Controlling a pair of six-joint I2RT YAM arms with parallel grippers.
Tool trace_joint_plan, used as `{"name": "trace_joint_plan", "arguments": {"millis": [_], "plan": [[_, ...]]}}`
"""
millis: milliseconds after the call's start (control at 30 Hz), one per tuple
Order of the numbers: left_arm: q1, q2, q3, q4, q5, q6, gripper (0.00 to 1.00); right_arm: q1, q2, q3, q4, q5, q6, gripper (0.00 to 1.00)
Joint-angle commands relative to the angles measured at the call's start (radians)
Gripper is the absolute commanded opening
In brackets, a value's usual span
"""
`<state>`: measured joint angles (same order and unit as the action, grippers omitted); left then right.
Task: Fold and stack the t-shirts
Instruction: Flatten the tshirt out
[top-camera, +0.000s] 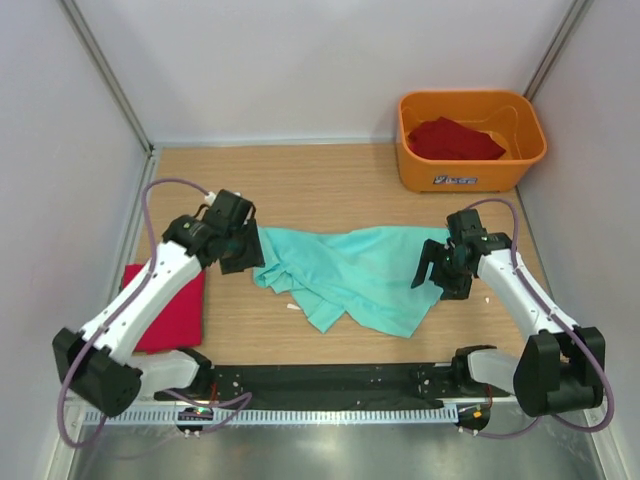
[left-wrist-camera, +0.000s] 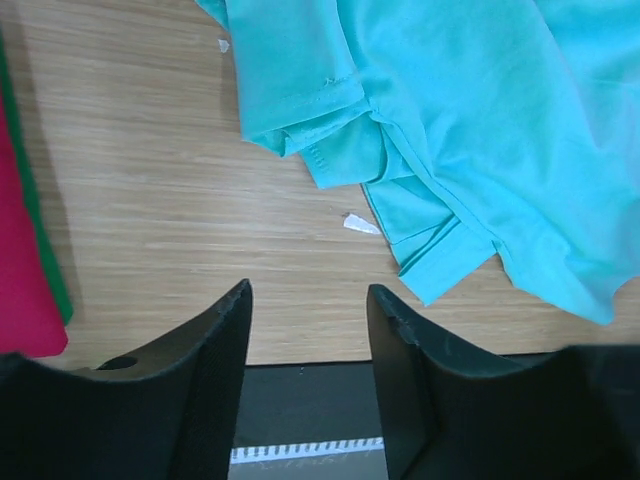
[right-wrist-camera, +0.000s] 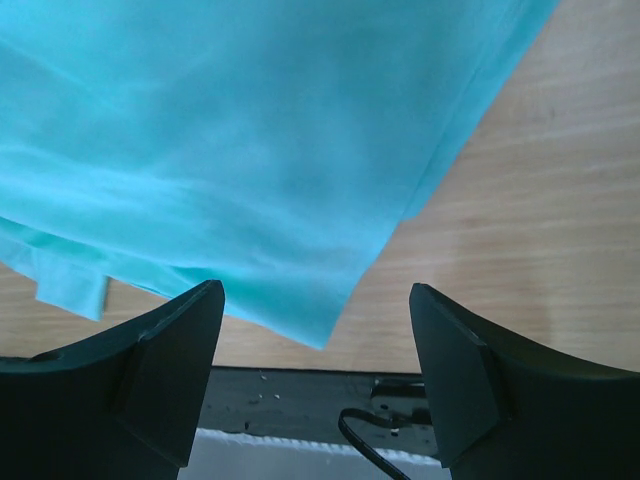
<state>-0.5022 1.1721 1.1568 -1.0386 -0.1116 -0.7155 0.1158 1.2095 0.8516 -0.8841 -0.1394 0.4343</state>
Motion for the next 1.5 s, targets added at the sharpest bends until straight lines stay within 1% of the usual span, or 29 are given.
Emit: {"name": "trace_joint_plan", "arguments": {"millis": [0, 33, 100, 133, 167, 200, 300, 333, 467, 567, 633, 667, 700, 800, 833, 867, 1033, 1067, 1100, 1133, 1200, 1233, 1333, 1467], "plan": [[0.001, 0.121, 0.082, 0.105, 0.025, -0.039, 0.49, 0.019, -0.089, -0.051, -0.004, -0.045, 0.047, 0.8], [-0.012, 0.202, 0.115, 0.068, -0.003, -0.039, 0.49, 0.021, -0.099, -0.058, -0.009, -0.043, 0.049, 0.79], [-0.024, 0.305, 0.219, 0.022, -0.049, -0.042, 0.52, 0.024, -0.103, -0.052, -0.019, -0.04, 0.055, 0.75], [-0.028, 0.349, 0.25, -0.027, -0.075, -0.05, 0.52, 0.027, -0.099, -0.027, -0.032, -0.039, 0.054, 0.75], [-0.029, 0.445, 0.276, -0.047, -0.094, -0.056, 0.52, 0.025, -0.097, -0.011, -0.051, -0.037, 0.053, 0.74], [-0.03, 0.484, 0.325, -0.085, -0.112, -0.062, 0.54, 0.03, -0.096, 0.018, -0.059, -0.029, 0.052, 0.74], [-0.029, 0.593, 0.368, -0.084, -0.155, -0.07, 0.55, 0.035, -0.097, 0.062, -0.09, 0.014, 0.043, 0.75], [-0.029, 0.615, 0.38, -0.084, -0.149, -0.073, 0.56, 0.038, -0.102, 0.067, -0.096, 0.039, 0.041, 0.76], [-0.029, 0.745, 0.445, -0.107, -0.134, -0.071, 0.53, 0.048, -0.111, 0.047, -0.11, 0.058, 0.066, 0.77], [-0.029, 0.768, 0.445, -0.104, -0.135, -0.068, 0.5, 0.077, -0.126, 0.004, -0.101, 0.058, 0.102, 0.77], [-0.029, 0.779, 0.443, -0.098, -0.141, -0.064, 0.46, 0.111, -0.139, -0.02, -0.096, 0.075, 0.125, 0.77], [-0.029, 0.782, 0.443, -0.1, -0.148, -0.061, 0.42, 0.128, -0.142, -0.028, -0.089, 0.08, 0.148, 0.77], [-0.027, 0.784, 0.439, -0.107, -0.154, -0.059, 0.4, 0.139, -0.145, -0.037, -0.084, 0.083, 0.158, 0.77], [-0.024, 0.772, 0.394, -0.075, -0.142, -0.05, 0.38, 0.183, -0.137, -0.046, -0.073, 0.099, 0.187, 0.77], [-0.022, 0.77, 0.383, -0.068, -0.137, -0.047, 0.36, 0.195, -0.128, -0.048, -0.07, 0.106, 0.193, 0.77], [-0.021, 0.771, 0.376, -0.061, -0.129, -0.042, 0.31, 0.214, -0.122, -0.051, -0.066, 0.116, 0.199, 0.77], [-0.015, 0.781, 0.377, -0.032, -0.088, -0.018, 0.19, 0.229, -0.125, -0.085, -0.062, 0.126, 0.253, 0.77], [-0.015, 0.782, 0.376, -0.028, -0.083, -0.013, 0.09, 0.229, -0.128, -0.091, -0.061, 0.121, 0.256, 0.76], [-0.01, 0.782, 0.386, -0.028, -0.077, -0.007, 0.03, 0.231, -0.131, -0.106, -0.061, 0.101, 0.257, 0.75], [-0.007, 0.782, 0.394, -0.037, -0.079, -0.004, 0.0, 0.232, -0.136, -0.115, -0.061, 0.087, 0.264, 0.69], [0.001, 0.756, 0.399, -0.05, -0.095, 0.004, 0.0, 0.249, -0.143, -0.161, -0.044, 0.046, 0.268, 0.63], [0.004, 0.735, 0.399, -0.057, -0.105, 0.008, 0.0, 0.258, -0.145, -0.18, -0.018, -0.006, 0.274, 0.58], [0.019, 0.649, 0.379, -0.063, -0.123, 0.024, 0.0, 0.298, -0.145, -0.235, 0.003, -0.051, 0.288, 0.58], [0.024, 0.54, 0.333, -0.074, -0.106, 0.045, 0.0, 0.301, -0.159, -0.282, 0.085, -0.057, 0.303, 0.57]]}}
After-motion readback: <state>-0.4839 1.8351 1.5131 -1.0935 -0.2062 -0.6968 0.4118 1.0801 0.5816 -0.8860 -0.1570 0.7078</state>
